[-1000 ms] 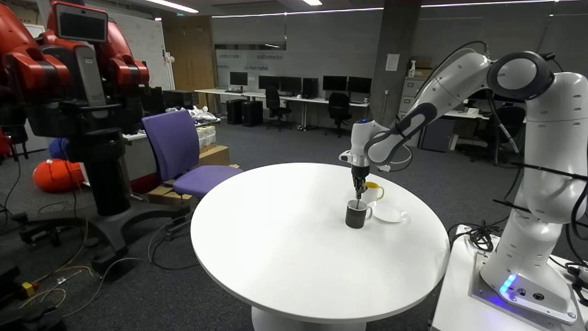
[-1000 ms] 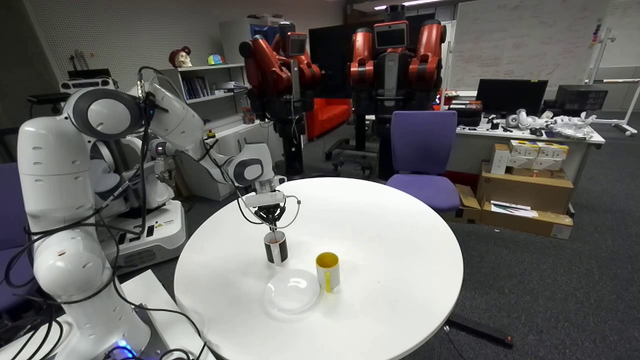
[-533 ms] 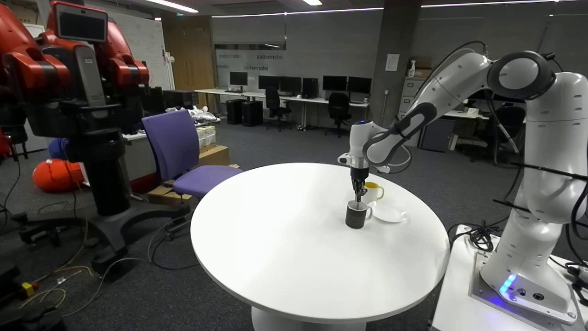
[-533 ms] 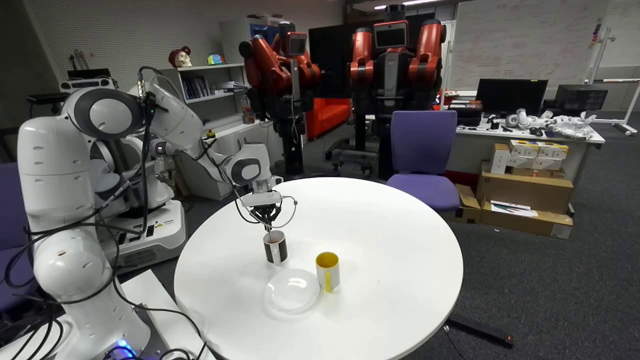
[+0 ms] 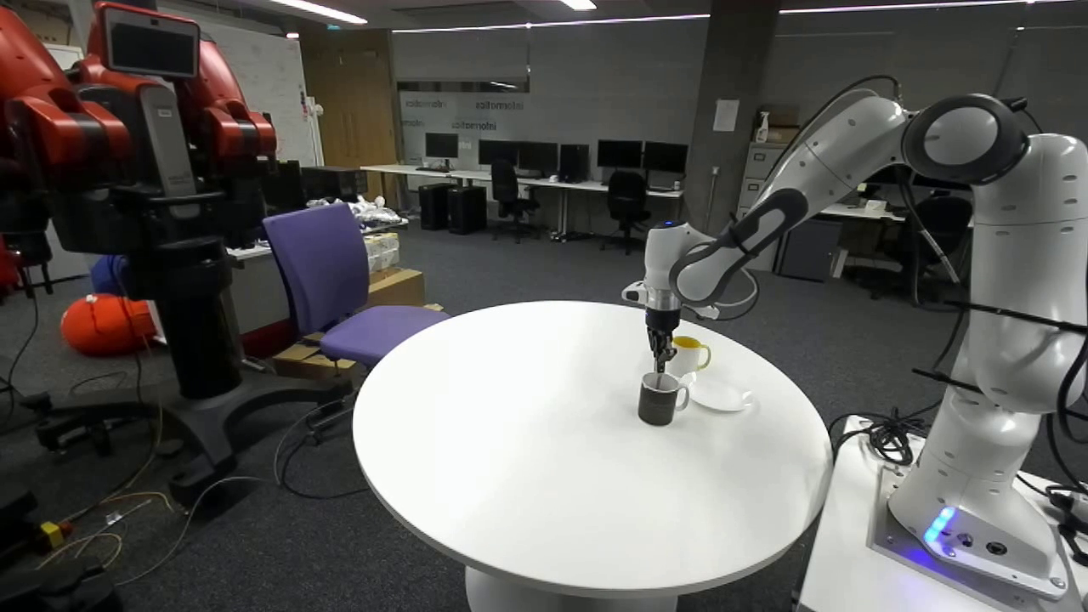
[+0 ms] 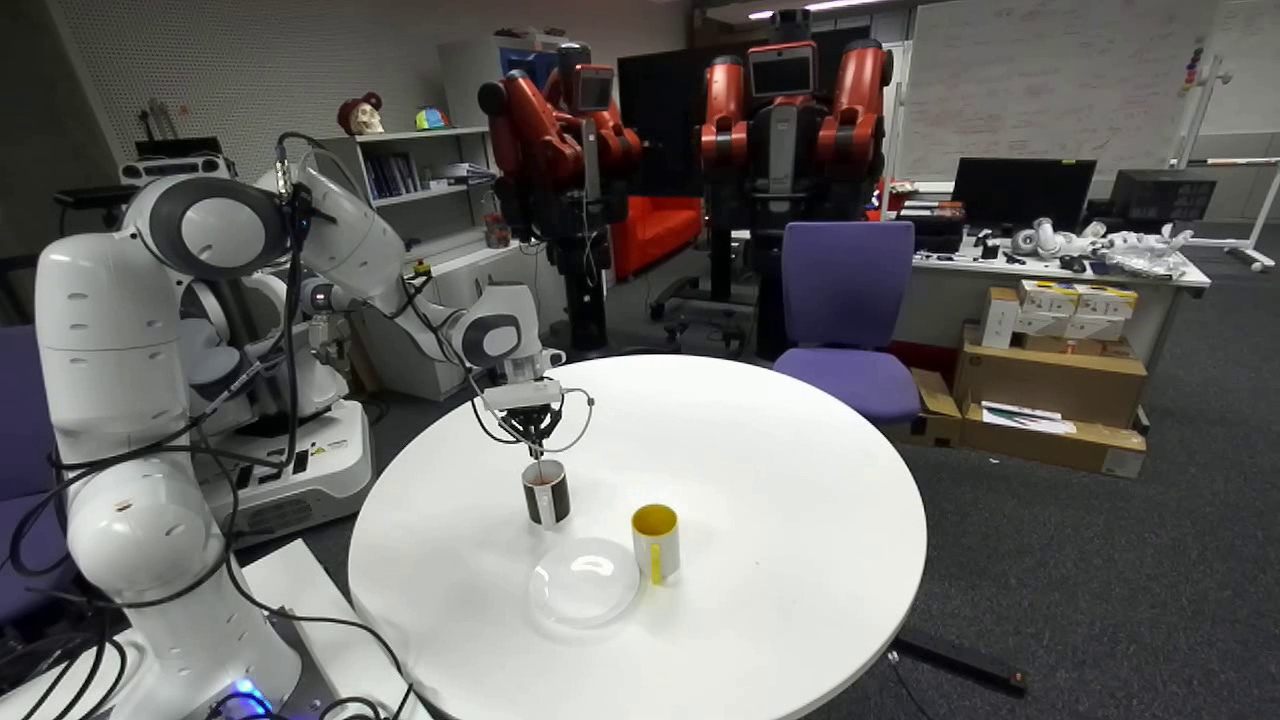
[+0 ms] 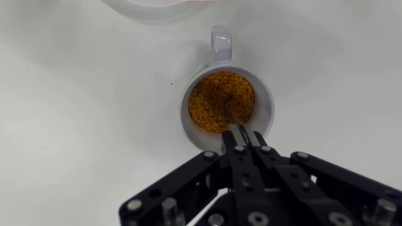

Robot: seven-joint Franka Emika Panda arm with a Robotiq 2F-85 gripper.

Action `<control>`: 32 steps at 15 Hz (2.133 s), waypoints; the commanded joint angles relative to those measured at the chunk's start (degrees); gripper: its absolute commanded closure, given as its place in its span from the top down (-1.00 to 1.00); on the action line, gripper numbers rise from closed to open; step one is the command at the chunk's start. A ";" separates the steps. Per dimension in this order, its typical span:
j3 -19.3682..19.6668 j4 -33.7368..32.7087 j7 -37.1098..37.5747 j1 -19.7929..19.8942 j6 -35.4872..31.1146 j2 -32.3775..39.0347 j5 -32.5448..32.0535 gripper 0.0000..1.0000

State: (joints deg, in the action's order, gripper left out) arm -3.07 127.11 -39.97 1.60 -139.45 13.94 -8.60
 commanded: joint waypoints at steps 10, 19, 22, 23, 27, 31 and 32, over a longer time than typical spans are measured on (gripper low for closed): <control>-0.43 0.40 -3.42 0.73 3.22 -1.47 1.65 -0.99; 0.71 1.22 -3.16 0.97 3.43 -2.56 0.11 -0.99; -0.22 1.24 -4.38 0.84 4.06 -2.37 1.92 -0.99; -0.43 0.82 -4.52 0.74 4.18 -2.08 2.19 -0.99; -0.02 -1.31 -3.16 0.60 3.89 -0.91 0.89 -0.99; 0.67 -0.23 -3.29 0.98 4.05 -2.15 0.30 -0.99; 0.77 0.33 -3.52 1.11 4.13 -2.54 0.49 -0.99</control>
State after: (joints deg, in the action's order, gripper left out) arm -2.42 126.34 -42.21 1.71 -137.52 13.86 -8.03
